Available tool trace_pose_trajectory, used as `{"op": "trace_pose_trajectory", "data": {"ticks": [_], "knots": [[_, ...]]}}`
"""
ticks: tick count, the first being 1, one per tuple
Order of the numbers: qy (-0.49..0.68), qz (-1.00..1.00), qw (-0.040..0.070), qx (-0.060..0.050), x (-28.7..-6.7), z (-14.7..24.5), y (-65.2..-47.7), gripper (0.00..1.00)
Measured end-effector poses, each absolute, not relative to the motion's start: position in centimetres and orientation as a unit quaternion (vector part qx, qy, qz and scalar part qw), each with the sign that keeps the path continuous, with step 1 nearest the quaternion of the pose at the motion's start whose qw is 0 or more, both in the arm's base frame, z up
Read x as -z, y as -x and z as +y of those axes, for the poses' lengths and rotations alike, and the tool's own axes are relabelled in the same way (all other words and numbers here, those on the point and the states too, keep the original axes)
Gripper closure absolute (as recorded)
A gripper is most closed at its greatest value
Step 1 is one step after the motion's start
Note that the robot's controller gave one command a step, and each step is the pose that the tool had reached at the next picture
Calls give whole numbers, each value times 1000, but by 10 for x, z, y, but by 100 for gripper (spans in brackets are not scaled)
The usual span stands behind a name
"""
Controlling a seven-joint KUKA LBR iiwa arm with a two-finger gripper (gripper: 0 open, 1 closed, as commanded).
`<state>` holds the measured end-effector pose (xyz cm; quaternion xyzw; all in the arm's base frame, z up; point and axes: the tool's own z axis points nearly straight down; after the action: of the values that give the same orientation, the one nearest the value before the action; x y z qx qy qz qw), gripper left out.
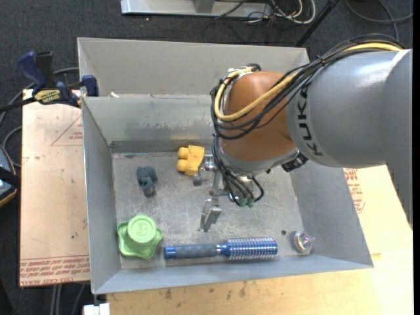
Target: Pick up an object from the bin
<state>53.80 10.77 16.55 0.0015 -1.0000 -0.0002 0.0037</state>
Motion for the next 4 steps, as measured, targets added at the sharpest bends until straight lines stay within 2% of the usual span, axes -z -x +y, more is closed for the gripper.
{"op": "trace_pose_trajectory", "data": {"ticks": [1,2,3,4], "knots": [[-121,-993,-6,2,-74,39,-502,0],[-172,-985,-2,1,-100,60,-496,0],[-187,-982,0,0,-99,20,-498,0],[-235,-972,-6,-1,-75,34,-500,0]]}}
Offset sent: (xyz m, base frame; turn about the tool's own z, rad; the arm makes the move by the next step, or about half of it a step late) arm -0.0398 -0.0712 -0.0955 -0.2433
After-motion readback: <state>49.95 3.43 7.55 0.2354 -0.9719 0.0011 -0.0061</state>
